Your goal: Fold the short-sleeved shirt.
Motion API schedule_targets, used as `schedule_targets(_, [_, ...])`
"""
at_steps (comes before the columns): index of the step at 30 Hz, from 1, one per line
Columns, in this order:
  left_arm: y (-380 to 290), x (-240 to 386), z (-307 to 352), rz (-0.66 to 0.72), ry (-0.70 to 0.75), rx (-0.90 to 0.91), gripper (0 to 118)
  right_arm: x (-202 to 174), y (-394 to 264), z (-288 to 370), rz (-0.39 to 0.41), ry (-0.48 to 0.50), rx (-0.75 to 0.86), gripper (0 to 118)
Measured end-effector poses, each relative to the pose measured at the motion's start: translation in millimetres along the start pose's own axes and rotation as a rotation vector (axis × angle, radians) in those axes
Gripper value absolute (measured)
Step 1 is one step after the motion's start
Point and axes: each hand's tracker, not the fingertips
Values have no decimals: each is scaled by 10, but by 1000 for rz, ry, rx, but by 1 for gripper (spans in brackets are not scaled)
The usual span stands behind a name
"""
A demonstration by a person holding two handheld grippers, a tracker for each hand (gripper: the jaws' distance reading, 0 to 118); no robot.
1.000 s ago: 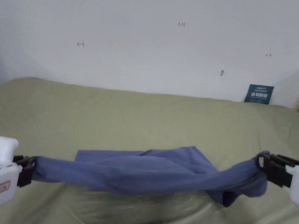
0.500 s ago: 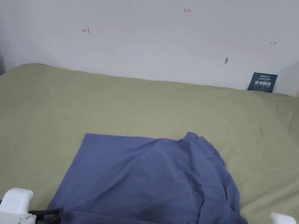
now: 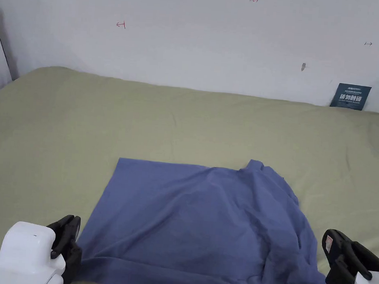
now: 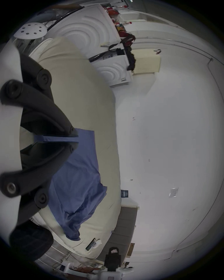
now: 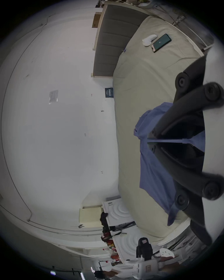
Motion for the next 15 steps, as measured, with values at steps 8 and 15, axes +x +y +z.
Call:
schedule_targets(8, [-313,-561,-235,74,48,-176,8,41,-180,8,-14,-8,-61,6])
schedule_targets(15, [-754,-653,-737,23,-23,-352,117,101,-344,-103,-35,-35,-149,7])
